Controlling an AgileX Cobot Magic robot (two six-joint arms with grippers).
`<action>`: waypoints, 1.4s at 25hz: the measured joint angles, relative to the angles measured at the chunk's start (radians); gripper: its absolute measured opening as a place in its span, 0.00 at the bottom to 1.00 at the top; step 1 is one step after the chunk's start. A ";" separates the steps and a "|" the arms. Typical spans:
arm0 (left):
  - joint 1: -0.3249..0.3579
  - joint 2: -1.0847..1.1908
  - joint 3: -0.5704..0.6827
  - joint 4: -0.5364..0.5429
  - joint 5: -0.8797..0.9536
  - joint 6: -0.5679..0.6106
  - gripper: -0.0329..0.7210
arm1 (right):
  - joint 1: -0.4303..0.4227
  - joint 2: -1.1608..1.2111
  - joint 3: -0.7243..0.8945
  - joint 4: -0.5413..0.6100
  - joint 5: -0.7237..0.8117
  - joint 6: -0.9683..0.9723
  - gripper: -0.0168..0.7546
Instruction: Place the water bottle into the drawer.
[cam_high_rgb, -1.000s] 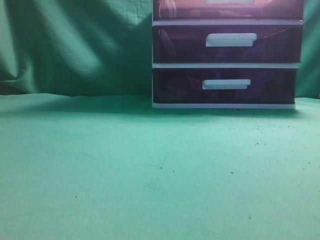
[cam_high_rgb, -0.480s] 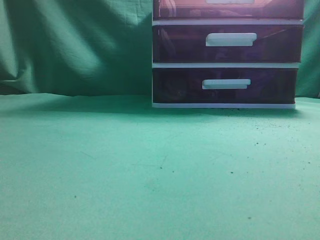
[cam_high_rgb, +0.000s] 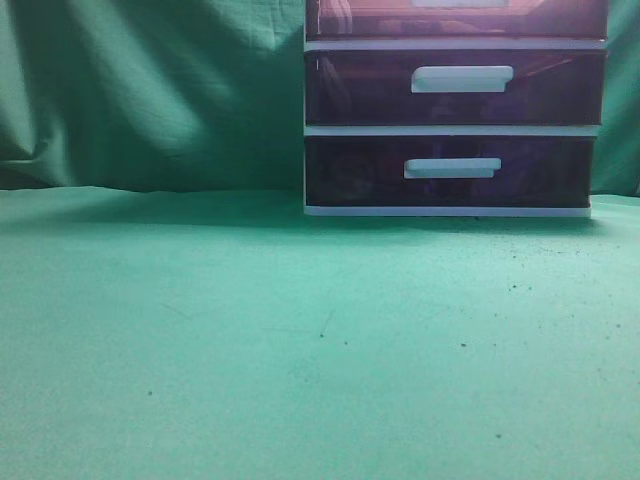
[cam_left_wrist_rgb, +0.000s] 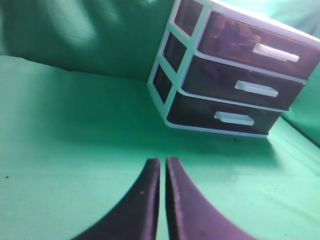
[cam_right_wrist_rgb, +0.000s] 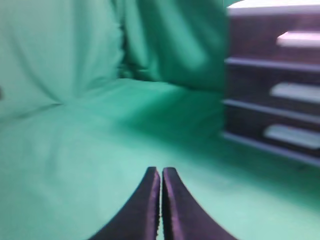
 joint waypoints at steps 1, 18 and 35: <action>0.000 0.000 0.000 0.000 0.000 0.000 0.04 | 0.000 0.000 0.008 -0.027 -0.033 -0.012 0.02; 0.000 0.000 0.000 0.000 0.000 -0.002 0.04 | -0.293 -0.287 0.323 -0.948 -0.161 0.805 0.02; 0.000 0.000 0.000 0.000 0.000 -0.002 0.04 | -0.298 -0.287 0.344 -0.950 -0.049 0.909 0.02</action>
